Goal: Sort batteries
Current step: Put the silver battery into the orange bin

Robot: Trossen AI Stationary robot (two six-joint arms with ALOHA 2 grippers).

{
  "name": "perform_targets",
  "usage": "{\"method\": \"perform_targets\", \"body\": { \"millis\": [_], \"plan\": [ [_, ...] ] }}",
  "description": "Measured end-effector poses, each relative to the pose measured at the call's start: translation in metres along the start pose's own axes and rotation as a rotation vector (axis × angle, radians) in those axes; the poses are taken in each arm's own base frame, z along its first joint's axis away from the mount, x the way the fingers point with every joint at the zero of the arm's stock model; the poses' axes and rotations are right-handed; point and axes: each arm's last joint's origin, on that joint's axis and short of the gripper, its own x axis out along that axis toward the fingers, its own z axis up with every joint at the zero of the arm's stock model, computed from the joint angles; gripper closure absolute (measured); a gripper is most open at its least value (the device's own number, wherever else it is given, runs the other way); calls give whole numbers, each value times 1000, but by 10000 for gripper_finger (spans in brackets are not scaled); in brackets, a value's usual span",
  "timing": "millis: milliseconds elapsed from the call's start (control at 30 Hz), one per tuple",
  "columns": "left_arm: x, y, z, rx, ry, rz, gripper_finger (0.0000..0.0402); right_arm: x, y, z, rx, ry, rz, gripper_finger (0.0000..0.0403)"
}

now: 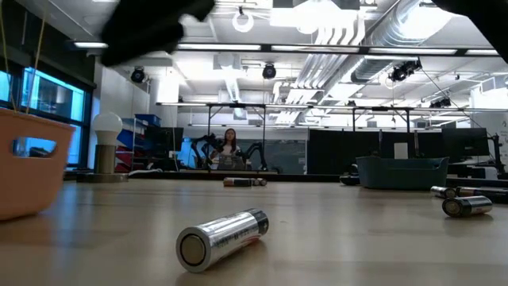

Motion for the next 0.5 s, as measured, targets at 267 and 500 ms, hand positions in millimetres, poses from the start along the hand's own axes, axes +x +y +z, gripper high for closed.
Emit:
{"method": "perform_targets", "body": {
  "millis": [267,500],
  "plan": [
    [-21,0,5,126,17,-24,401,-1,40,-20,-69,245,230,236],
    [-45,12,4,105,-158,-20,401,25,87,-10,-351,188,137,236]
  ]
}}
